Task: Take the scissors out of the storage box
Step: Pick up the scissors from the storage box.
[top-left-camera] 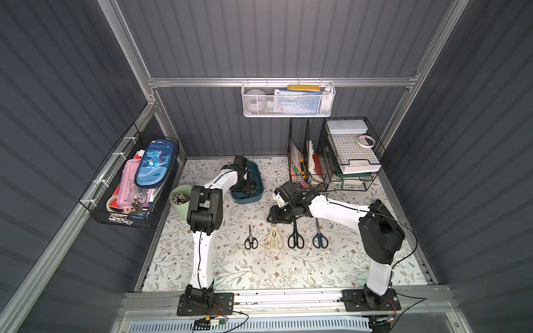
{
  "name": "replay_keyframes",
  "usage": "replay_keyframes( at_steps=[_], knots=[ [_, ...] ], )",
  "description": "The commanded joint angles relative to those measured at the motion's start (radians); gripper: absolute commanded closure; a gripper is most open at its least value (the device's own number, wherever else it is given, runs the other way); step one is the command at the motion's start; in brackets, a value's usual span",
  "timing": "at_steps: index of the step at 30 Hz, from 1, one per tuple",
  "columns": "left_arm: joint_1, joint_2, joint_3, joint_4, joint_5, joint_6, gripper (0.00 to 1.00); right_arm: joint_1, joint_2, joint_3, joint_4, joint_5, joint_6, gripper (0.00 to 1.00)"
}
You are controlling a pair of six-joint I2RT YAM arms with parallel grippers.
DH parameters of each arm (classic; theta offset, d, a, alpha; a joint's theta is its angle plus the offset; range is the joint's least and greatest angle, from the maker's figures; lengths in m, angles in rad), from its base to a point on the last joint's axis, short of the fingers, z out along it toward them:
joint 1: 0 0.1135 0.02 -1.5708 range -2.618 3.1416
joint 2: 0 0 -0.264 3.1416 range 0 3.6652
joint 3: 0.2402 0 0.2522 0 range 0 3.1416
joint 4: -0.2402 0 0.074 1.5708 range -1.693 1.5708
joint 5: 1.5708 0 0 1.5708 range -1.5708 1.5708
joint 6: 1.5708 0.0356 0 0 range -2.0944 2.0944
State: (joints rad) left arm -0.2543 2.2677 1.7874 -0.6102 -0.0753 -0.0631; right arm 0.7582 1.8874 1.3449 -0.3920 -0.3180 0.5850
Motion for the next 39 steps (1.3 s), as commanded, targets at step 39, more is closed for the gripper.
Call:
replay_keyframes(
  at_steps=[39],
  knots=[
    [-0.069,-0.548,-0.272,0.093,0.259,0.1,1.0,-0.129,0.126,0.458,0.021,-0.031,-0.109,0.36]
  ],
)
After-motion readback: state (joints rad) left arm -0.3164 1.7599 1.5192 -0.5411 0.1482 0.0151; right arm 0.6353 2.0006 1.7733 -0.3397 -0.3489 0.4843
